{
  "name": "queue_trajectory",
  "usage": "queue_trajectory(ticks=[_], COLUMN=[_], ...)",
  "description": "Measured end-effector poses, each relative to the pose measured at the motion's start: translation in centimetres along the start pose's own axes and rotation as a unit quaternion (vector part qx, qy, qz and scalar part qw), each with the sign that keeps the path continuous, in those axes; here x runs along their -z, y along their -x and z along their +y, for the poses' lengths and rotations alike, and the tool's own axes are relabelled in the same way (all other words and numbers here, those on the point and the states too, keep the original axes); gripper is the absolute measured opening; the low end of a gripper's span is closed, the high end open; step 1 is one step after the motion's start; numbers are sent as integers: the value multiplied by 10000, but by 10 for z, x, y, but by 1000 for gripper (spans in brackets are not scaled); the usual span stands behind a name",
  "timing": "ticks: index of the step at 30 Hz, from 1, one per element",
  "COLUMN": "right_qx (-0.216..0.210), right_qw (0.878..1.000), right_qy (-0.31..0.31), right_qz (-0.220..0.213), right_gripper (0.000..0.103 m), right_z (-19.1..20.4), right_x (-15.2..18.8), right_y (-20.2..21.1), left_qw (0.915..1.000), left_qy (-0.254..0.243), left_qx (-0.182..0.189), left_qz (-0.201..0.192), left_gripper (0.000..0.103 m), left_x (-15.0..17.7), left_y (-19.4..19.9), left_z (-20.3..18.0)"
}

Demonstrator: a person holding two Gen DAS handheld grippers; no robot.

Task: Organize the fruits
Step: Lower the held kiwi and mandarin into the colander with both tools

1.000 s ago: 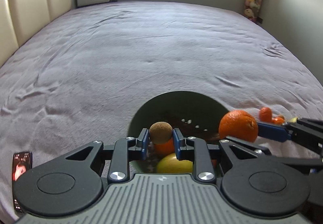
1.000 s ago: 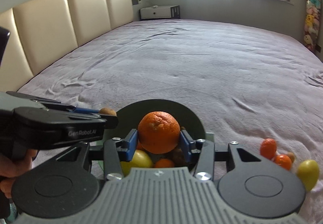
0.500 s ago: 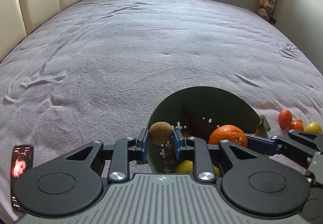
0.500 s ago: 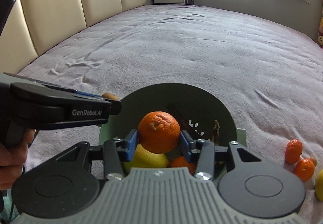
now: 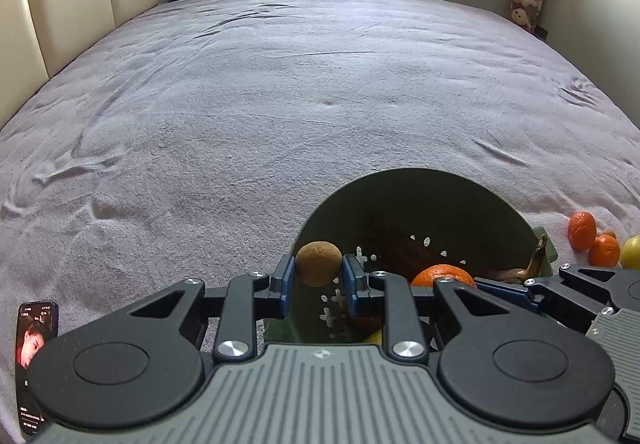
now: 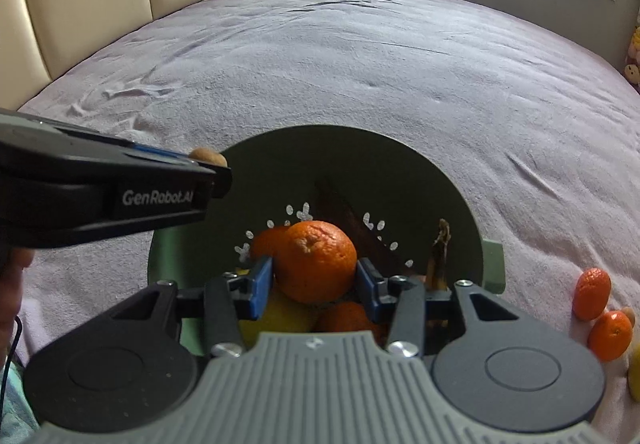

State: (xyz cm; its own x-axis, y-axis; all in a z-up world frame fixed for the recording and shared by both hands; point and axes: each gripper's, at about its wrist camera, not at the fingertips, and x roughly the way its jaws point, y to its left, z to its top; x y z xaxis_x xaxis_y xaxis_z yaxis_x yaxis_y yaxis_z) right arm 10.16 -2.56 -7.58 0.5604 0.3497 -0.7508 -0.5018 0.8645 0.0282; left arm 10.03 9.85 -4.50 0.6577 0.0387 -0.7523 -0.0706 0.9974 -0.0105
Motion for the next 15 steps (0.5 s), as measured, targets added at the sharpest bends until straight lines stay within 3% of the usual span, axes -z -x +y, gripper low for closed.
queue_trajectory(ticks=[15], right_qx=[-14], right_qw=[9996], right_qy=[-265], right_qz=[2], right_gripper=[43], right_z=[-9], right_x=[2], right_y=[3], left_qw=[10000], left_qy=[12], left_qx=[12], left_qz=[8], left_gripper=[28], left_x=[1], left_y=[-2], left_z=[2])
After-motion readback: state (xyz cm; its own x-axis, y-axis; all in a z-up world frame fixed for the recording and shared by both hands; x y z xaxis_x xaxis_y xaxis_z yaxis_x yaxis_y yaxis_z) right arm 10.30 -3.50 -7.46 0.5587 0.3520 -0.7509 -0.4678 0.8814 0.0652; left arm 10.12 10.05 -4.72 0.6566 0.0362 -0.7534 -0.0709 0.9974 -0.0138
